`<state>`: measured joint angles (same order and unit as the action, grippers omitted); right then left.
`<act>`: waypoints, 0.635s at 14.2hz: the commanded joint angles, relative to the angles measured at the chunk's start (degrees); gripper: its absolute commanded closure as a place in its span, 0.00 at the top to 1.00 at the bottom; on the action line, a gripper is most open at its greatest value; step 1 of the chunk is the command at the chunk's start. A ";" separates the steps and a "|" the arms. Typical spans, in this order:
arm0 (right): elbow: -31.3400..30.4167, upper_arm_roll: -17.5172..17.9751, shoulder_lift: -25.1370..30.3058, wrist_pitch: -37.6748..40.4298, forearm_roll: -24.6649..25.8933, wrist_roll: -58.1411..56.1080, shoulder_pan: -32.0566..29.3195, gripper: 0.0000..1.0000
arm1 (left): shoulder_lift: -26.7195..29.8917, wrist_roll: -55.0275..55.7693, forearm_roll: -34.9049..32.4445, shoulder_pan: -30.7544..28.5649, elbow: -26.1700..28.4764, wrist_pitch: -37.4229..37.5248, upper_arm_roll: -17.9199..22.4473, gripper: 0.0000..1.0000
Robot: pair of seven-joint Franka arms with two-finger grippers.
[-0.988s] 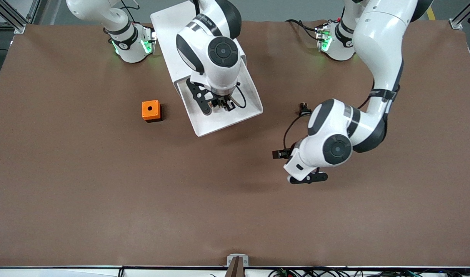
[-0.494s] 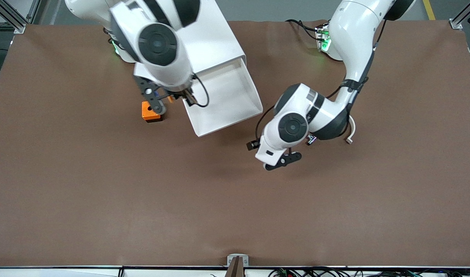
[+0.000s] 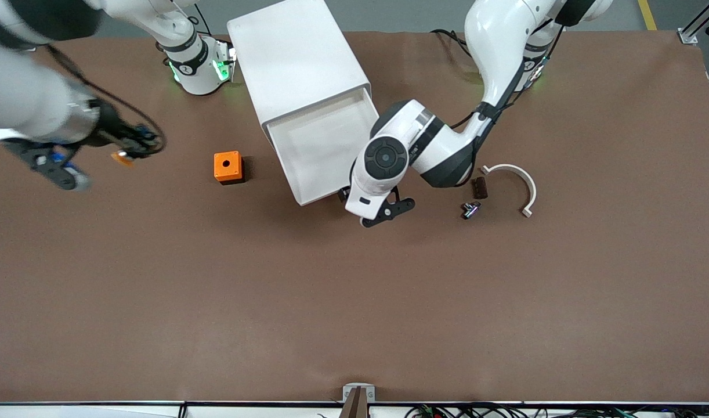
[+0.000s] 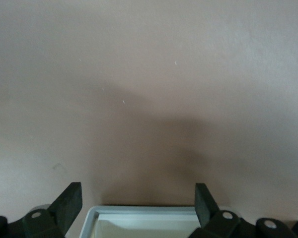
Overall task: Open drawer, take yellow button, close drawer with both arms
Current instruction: 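Lift the yellow button out with the right gripper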
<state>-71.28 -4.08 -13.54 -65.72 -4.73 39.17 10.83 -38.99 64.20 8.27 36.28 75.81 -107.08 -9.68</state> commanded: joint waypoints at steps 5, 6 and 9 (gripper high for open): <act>-18.43 1.36 0.79 -21.16 6.92 -33.70 -14.34 0.13 | 0.58 5.84 1.66 1.43 0.22 -2.08 -4.81 1.00; -20.81 1.36 0.62 -24.94 8.67 -35.99 -15.05 0.13 | 0.58 6.45 1.66 1.52 0.31 -2.34 -5.69 1.00; -26.09 1.36 -1.13 -34.35 10.79 -38.73 -16.98 0.13 | 0.67 8.82 1.57 3.44 0.22 -2.35 -6.93 1.00</act>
<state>-93.56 -4.12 -15.25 -95.64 4.06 2.49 -4.38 -38.99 70.74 9.13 38.25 75.77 -108.89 -16.20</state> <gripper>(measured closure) 0.586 0.000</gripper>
